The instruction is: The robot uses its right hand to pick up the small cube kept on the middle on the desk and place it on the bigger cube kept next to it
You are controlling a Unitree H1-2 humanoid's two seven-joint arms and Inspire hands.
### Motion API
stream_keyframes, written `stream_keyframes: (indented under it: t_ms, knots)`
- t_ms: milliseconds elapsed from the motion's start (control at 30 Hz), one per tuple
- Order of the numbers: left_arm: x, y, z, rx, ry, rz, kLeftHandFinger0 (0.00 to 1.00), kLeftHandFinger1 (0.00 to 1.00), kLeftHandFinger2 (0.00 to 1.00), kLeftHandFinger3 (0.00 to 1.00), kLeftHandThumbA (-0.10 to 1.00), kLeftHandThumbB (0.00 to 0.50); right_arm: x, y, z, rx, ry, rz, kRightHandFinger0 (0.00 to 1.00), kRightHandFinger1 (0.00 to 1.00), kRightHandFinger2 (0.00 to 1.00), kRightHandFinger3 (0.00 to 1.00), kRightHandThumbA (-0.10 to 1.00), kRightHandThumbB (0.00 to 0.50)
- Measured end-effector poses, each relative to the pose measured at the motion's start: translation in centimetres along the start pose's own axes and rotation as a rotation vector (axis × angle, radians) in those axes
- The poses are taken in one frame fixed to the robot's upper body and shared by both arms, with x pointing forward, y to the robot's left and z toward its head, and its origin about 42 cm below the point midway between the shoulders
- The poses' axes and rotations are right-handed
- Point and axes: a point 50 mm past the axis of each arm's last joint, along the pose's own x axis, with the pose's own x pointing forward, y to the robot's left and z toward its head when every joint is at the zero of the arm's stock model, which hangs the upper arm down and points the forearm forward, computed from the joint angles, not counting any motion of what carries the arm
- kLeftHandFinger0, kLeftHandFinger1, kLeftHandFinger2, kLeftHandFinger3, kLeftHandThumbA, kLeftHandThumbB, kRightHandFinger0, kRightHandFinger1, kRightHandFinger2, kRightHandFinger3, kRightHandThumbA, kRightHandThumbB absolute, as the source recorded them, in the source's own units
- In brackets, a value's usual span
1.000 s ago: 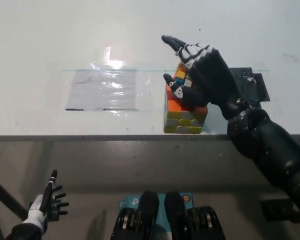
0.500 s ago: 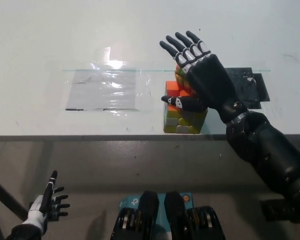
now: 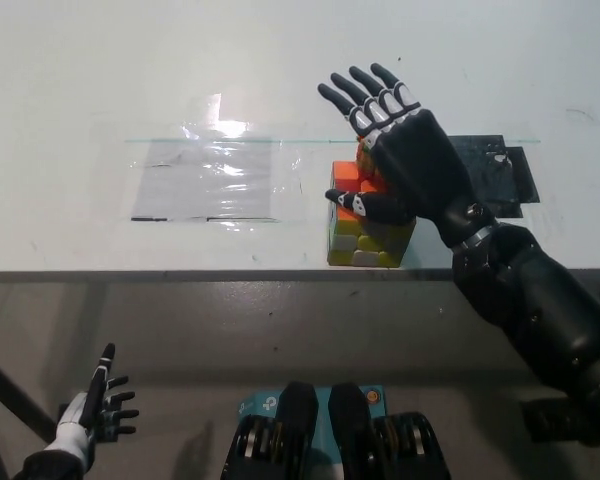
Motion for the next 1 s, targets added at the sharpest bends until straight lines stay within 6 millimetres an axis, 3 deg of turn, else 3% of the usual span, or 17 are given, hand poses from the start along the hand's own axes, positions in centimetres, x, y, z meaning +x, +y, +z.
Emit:
stream_keyframes:
  t_ms: [200,233,433,467,567,600,667,733,833,933,1000]
  knots:
    - [-0.1,0.2,-0.4,-0.004,0.006,0.004,0.63,0.67,0.76,0.84,1.00,0.021,0.5,-0.6,0.9,0.017,-0.015,-0.019,1.00,1.00,1.00,1.00,0.90,0.302]
    - [-0.1,0.2,-0.4,-0.005,0.007,0.005,0.67,0.71,0.80,0.86,1.00,0.025,0.7,-0.7,1.2,0.023,-0.018,-0.024,1.00,1.00,1.00,1.00,0.93,0.304]
    - [-0.5,0.4,-1.6,-0.008,0.028,0.011,0.69,0.74,0.84,0.88,1.00,0.015,1.2,-1.9,4.1,0.098,-0.051,-0.063,1.00,1.00,1.00,1.00,0.92,0.303]
    - [-0.6,0.5,-1.8,-0.007,0.033,0.012,0.64,0.69,0.79,0.85,1.00,0.015,1.2,-2.2,4.5,0.108,-0.053,-0.072,1.00,1.00,1.00,1.00,0.85,0.292]
    - [-0.9,0.7,-2.7,-0.010,0.049,0.016,0.63,0.67,0.77,0.84,1.00,0.013,1.1,-4.2,5.4,0.133,-0.067,-0.123,1.00,1.00,1.00,1.00,0.86,0.295]
    - [-1.0,0.8,-2.9,-0.011,0.053,0.018,0.63,0.69,0.79,0.84,1.00,0.019,1.0,-5.0,5.6,0.139,-0.070,-0.140,1.00,1.00,1.00,1.00,0.91,0.294]
    - [-1.1,0.8,-3.2,-0.011,0.060,0.018,0.57,0.63,0.76,0.81,1.00,0.027,0.5,-6.3,5.9,0.140,-0.068,-0.169,1.00,1.00,1.00,1.00,0.85,0.253]
    - [-1.3,0.8,-3.5,-0.011,0.067,0.018,0.54,0.60,0.73,0.79,1.00,0.015,-0.6,-7.8,6.5,0.142,-0.068,-0.207,1.00,1.00,1.00,1.00,0.85,0.227]
    - [-1.3,0.8,-3.8,-0.011,0.072,0.018,0.63,0.69,0.80,0.82,1.00,0.015,-2.7,-9.0,7.1,0.153,-0.044,-0.232,1.00,1.00,1.00,1.00,0.76,0.222]
    - [-1.4,0.7,-3.8,-0.011,0.076,0.018,0.57,0.62,0.73,0.78,1.00,0.030,-6.0,-9.9,8.3,0.170,-0.011,-0.236,1.00,1.00,1.00,1.00,0.70,0.200]
    - [-1.4,0.7,-3.8,-0.013,0.076,0.019,0.57,0.62,0.74,0.79,1.00,0.030,-8.5,-10.3,9.3,0.184,0.017,-0.233,1.00,1.00,1.00,1.00,0.67,0.190]
